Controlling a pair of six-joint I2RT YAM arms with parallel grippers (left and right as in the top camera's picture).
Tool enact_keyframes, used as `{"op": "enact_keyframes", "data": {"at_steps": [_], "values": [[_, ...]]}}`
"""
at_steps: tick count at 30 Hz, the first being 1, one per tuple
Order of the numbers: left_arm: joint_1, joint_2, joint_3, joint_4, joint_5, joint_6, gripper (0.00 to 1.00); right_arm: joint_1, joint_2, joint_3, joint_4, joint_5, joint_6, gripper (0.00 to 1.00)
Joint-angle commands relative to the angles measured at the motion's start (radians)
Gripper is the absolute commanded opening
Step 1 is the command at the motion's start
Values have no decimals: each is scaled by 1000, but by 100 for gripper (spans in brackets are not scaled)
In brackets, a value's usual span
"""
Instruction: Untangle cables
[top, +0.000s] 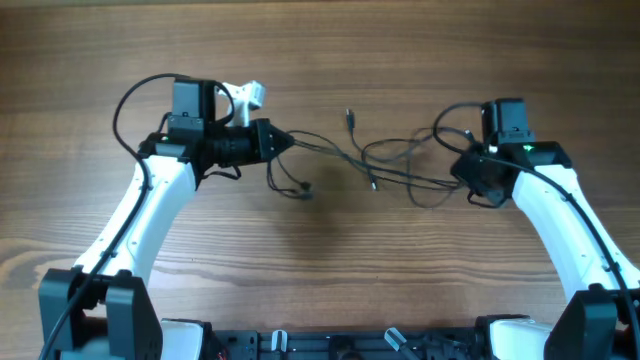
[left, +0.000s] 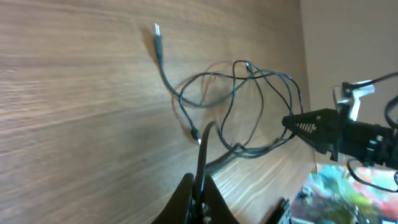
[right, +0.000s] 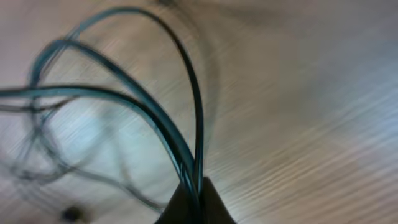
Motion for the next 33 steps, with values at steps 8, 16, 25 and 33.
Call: {"op": "enact_keyframes", "data": {"at_steps": [8,16,25,33], "values": [[-2,-24,1,-110,-160,3,42,-11,7,2,149,-988,-679,4],[-97,-24,1,-87,-124,7,51,51,7,2,265,-946,-515,4],[-347,-14,1,85,-82,7,55,111,7,2,360,-897,-372,4],[-398,-11,1,96,-82,7,71,111,7,2,441,-909,-248,4]]}}
